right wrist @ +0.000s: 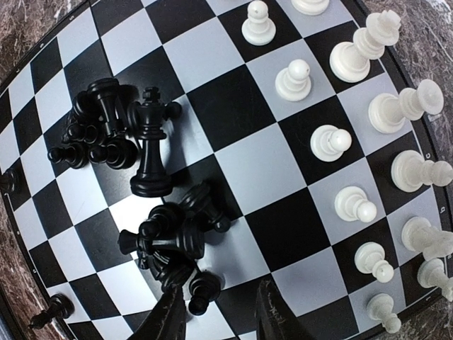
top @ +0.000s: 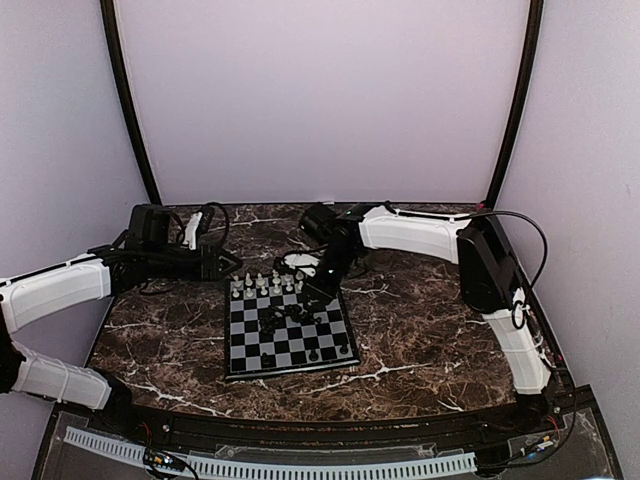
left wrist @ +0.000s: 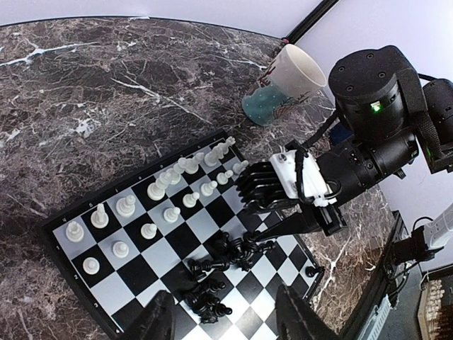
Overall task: Set up the chess pieces on the board
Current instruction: Pick up the pawn from the chessboard.
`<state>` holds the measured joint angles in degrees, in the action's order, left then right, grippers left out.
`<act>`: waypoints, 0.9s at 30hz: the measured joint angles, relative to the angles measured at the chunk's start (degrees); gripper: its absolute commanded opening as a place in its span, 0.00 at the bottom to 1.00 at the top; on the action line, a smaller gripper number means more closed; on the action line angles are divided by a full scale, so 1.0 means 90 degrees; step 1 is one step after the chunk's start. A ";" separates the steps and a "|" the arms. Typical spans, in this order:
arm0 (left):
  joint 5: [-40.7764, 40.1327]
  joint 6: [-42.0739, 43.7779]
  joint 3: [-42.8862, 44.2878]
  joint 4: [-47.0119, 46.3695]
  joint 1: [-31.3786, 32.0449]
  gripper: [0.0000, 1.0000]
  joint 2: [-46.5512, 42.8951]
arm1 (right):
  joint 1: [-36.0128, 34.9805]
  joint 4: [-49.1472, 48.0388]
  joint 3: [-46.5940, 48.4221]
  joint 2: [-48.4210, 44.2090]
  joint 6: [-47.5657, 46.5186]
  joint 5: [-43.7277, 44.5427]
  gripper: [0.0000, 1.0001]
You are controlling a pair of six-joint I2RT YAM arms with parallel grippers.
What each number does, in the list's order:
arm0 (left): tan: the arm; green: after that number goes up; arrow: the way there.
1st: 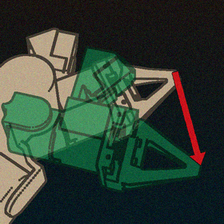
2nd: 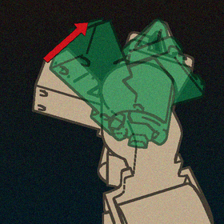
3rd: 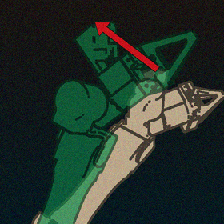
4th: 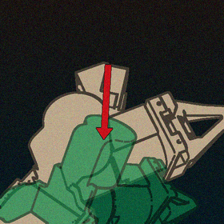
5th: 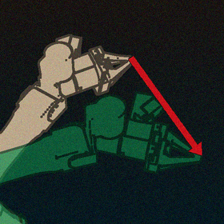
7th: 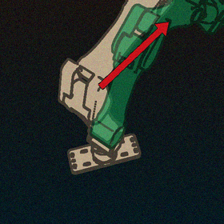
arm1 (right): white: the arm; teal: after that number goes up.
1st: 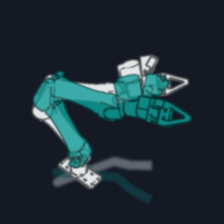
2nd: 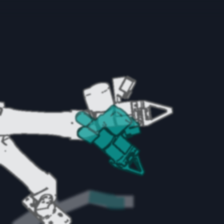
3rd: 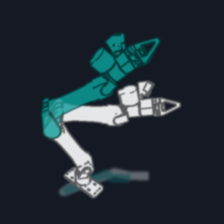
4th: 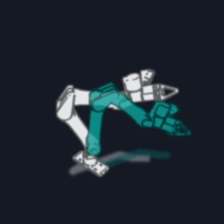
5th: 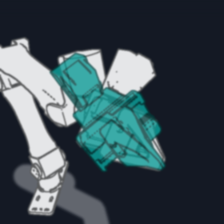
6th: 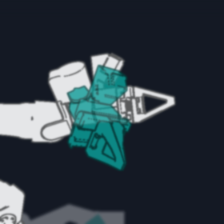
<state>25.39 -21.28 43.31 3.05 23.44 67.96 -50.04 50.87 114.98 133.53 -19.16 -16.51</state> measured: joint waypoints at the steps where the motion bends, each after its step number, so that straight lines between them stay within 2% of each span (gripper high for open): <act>1: -0.0019 -0.0002 -0.0022 -0.0002 0.0000 0.51 0.0000 | -0.0005 0.0017 0.0000 0.0007 0.0000 -0.0005 0.36; 6: -0.0068 -0.0022 -0.0056 -0.0002 0.0000 0.51 0.0000 | -0.0036 0.0036 -0.0007 0.0010 0.0000 0.0005 0.34; 17: -0.0063 -0.0061 -0.0056 -0.0036 0.0000 0.51 0.0063 | -0.0046 0.0002 -0.0277 0.0010 0.0019 0.0206 0.09; 27: -0.0061 -0.0068 -0.0046 -0.0039 0.0000 0.51 0.0121 | -0.0039 -0.0080 -0.0449 -0.0158 0.0000 0.0427 0.06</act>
<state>24.84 -21.89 42.89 2.70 23.44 69.06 -50.39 50.15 110.93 132.11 -19.16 -12.67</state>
